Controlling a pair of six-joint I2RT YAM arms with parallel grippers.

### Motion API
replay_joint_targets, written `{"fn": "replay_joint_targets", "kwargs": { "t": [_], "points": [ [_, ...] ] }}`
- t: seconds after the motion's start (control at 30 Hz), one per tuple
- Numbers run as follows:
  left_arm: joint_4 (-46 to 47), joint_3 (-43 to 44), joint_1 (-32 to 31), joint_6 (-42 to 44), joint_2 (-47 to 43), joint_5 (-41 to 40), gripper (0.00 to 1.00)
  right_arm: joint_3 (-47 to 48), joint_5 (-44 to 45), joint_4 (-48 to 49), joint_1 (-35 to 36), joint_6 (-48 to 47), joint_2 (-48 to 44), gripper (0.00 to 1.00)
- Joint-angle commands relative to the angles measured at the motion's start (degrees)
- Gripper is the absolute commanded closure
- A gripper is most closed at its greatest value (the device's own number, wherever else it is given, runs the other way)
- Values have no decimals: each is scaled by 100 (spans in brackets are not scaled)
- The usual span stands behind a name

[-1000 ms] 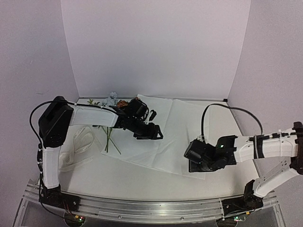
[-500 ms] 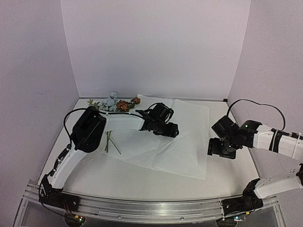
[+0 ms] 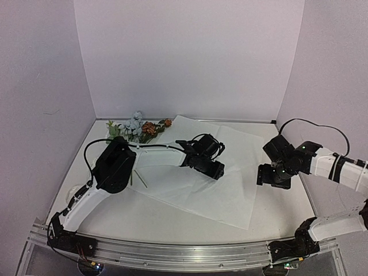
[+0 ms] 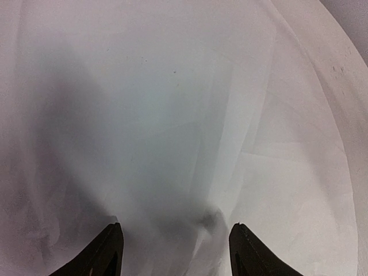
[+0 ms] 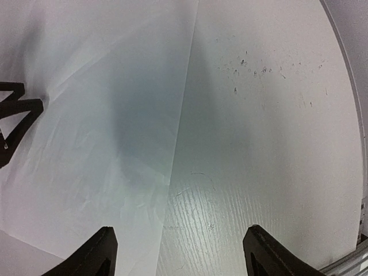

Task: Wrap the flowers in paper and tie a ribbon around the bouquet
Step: Adjust the flattened wrapping paper at the center of the board.

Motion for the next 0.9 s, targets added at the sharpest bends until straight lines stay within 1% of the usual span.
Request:
{"fn": "replay_joint_targets", "kwargs": {
  "t": [0.0, 0.2, 0.37, 0.5, 0.6, 0.73, 0.87],
  "points": [
    [-933, -1029, -342, 586, -236, 110, 35, 246, 158, -173, -78, -187, -78, 22],
    [-810, -2395, -402, 1186, -969, 449, 37, 196, 91, -203, -98, -161, 34, 22],
    [-810, -3006, -387, 1690, -1411, 724, 38, 125, -58, -196, -99, -88, 178, 22],
    [-923, -3149, -216, 1999, -1451, 842, 39, 58, -140, -129, -98, -55, 266, 20],
    [-901, -3243, 73, 2239, -1452, 918, 40, 62, -134, -121, -98, -91, 341, 19],
    [-1072, -3016, 417, 2673, -1356, 1065, 40, 205, -164, -108, -96, -186, 509, 18],
    [-1407, -2549, 654, 3098, -1154, 1255, 40, 428, -237, -107, -135, -287, 695, 18]
  ]
}}
